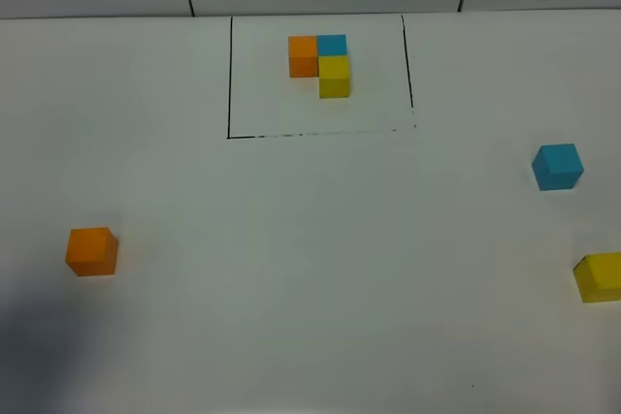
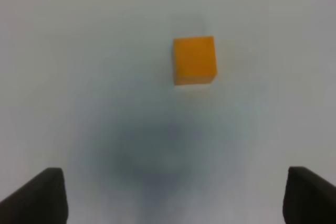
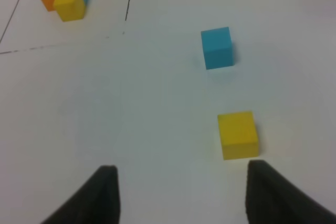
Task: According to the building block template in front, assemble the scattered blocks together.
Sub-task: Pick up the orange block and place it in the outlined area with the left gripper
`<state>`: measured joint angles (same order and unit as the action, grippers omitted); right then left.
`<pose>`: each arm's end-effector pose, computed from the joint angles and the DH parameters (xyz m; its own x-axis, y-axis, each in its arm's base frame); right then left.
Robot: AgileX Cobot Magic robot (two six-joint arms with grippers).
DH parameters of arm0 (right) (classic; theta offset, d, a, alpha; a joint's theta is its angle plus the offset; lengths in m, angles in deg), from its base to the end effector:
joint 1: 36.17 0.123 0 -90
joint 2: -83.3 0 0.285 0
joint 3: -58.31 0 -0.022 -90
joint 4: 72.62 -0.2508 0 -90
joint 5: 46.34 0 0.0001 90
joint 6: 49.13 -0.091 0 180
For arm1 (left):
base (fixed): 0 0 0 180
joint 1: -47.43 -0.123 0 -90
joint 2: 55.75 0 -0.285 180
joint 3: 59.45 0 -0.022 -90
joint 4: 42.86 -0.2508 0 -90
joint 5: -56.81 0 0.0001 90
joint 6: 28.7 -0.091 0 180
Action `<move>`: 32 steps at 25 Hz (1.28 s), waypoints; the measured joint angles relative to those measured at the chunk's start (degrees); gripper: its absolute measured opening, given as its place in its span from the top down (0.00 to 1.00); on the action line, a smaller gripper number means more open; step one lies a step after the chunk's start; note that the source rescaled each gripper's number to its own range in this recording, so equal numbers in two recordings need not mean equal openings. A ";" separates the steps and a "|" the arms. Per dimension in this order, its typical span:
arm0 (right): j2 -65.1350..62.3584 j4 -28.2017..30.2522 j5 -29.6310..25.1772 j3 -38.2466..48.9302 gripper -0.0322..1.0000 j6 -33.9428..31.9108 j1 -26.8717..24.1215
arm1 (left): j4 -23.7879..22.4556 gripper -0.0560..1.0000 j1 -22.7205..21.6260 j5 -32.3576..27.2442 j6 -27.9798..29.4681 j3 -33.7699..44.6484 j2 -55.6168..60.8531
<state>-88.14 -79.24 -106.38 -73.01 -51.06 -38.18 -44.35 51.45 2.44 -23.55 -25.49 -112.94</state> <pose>-0.0020 0.0092 0.2783 -0.4585 0.1071 -0.8822 -0.0121 0.9919 0.1267 0.1480 -0.0085 0.3045 -0.8243 -0.0169 -0.5660 -0.0034 0.9997 -0.0249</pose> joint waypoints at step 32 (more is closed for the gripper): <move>0.00 -0.04 0.00 0.00 0.81 0.00 0.00 | 1.79 0.23 -0.01 13.61 1.28 -5.94 -40.92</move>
<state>-88.14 -79.29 -106.38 -73.01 -51.06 -38.18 -42.56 51.44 16.05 -22.27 -31.43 -153.85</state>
